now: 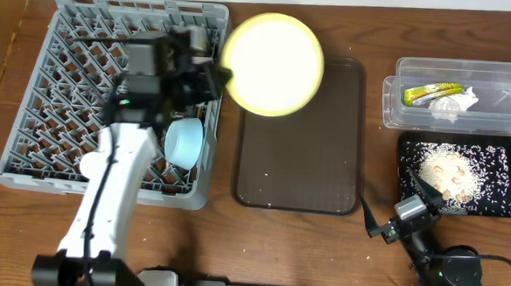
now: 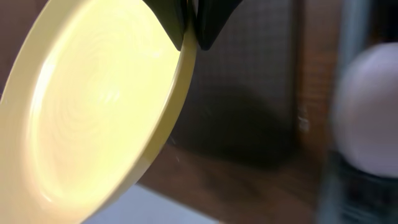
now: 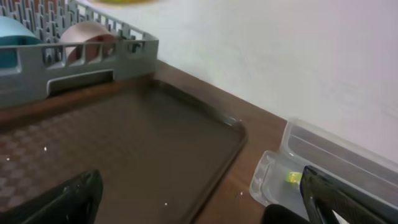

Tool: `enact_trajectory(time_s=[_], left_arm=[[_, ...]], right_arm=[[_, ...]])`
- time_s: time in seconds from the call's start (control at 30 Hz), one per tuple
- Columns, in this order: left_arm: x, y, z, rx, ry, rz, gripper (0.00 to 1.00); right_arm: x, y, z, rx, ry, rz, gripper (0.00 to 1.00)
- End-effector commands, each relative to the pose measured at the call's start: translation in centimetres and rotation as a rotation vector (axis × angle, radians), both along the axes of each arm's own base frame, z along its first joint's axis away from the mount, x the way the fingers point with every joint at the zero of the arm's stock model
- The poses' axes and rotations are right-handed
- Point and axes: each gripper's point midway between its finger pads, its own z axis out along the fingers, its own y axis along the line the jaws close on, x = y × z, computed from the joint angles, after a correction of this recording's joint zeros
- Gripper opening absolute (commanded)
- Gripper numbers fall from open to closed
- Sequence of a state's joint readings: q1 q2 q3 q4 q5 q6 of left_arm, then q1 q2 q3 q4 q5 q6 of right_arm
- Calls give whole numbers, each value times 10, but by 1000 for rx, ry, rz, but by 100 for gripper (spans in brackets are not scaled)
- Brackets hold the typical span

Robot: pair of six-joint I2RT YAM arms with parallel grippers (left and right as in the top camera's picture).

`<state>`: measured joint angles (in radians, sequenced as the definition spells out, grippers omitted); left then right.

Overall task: Sort waste into correct bins and load items into the dishwasher
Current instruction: 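Carry the yellow plate into the dish rack and stand it upright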

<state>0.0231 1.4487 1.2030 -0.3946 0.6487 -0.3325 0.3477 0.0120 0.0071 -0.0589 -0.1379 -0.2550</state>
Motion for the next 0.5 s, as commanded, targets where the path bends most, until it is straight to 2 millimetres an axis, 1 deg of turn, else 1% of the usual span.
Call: enact_trajectory(time_s=[0.0,0.07,0.17,0.3,0.47], left_arm=[[1,44,24,-2,-61,104,8],[1,77,32,22,-84,199,8],[-2,127,33,75,-87,351,8],[-8,177,28,131,-77,492,7],[-20,234,13,225,-32,678,7]], right_arm=[[1,-3,0,-4,-2,-15,99],[1,-3,0,-4,-2,-15,99],[1,-3,0,-4,-2,-15,99],[1,-3,0,-4,-2,-15,99],[1,-3,0,-4,-2,-15,99]])
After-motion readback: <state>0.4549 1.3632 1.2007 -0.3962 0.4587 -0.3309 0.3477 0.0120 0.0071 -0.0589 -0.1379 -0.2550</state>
